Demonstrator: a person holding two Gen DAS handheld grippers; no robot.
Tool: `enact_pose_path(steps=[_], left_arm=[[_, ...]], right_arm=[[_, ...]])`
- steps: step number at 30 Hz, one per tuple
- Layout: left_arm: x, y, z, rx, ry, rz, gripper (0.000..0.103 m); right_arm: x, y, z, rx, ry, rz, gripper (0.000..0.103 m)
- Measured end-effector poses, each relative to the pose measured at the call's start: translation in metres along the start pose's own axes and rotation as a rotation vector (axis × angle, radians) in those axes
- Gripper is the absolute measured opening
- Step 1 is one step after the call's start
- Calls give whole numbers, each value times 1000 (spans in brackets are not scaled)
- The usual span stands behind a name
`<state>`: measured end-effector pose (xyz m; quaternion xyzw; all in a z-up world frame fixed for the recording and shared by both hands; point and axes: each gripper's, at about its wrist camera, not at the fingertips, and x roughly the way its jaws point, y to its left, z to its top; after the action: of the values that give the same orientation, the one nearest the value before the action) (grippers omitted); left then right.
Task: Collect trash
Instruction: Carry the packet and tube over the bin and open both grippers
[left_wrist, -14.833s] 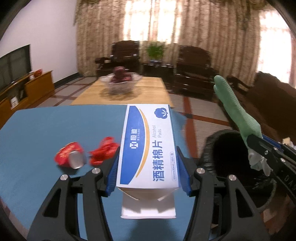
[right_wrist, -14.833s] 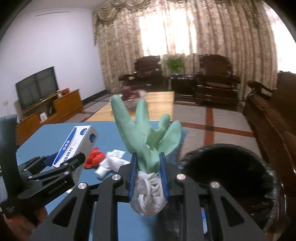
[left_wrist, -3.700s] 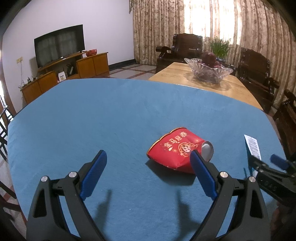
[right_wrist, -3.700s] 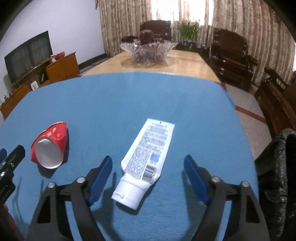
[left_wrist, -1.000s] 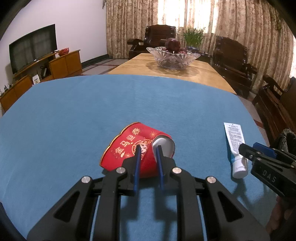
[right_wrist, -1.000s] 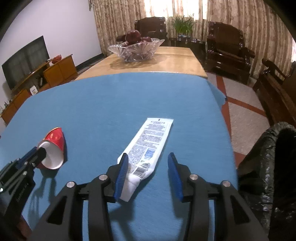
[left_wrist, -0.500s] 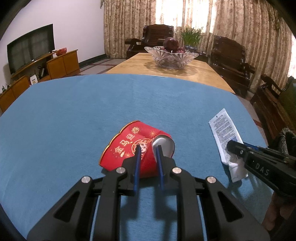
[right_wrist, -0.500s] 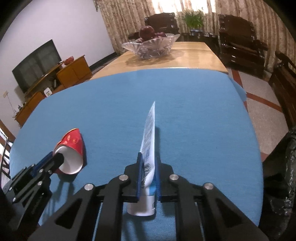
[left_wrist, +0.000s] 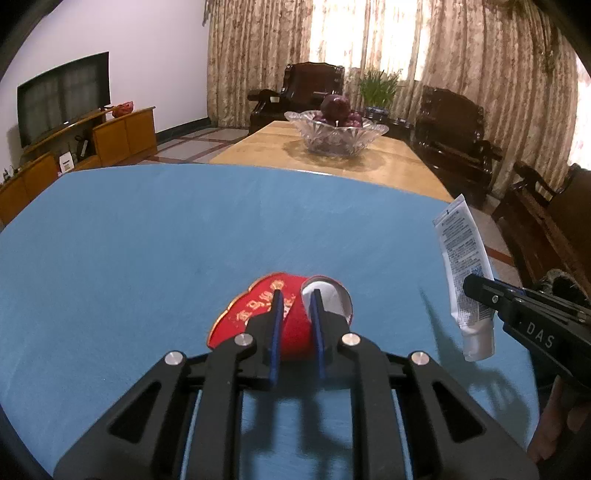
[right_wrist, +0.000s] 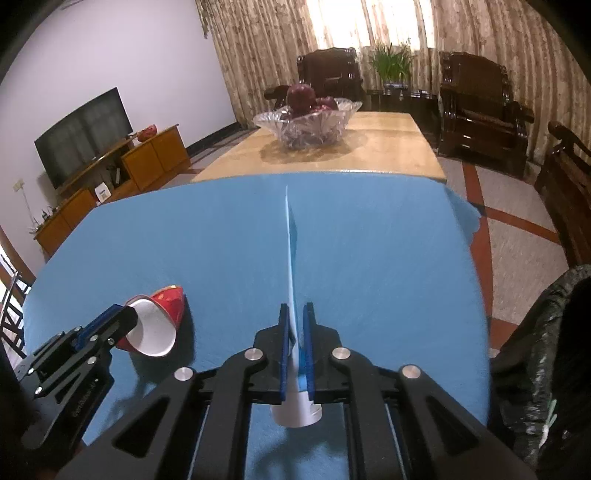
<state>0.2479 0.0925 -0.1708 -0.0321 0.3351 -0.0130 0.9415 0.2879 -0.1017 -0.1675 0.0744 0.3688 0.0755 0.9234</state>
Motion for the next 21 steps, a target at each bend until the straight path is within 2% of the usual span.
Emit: enact_pose_path(steps=[5,7,9,14,21], left_arm=[[-9,-7,6,3,-17,-19,10],[-13,-10,9,3,-22,-26,3],[-14,-13,11,6,-22,-37,1],[-10,-19,7,17,9,-60,1],[-17,-28,-1,50,-2,-92,1]], right_arm=[[-13,-4,7,2,-24,1,6],[-18,-4,9,-2,-34,2,6],[-22,-5,11,-3,-41,4,6],[-24,-10,8,11,-32,-1,5],[-26,-17,2,20,-18,-6,4]])
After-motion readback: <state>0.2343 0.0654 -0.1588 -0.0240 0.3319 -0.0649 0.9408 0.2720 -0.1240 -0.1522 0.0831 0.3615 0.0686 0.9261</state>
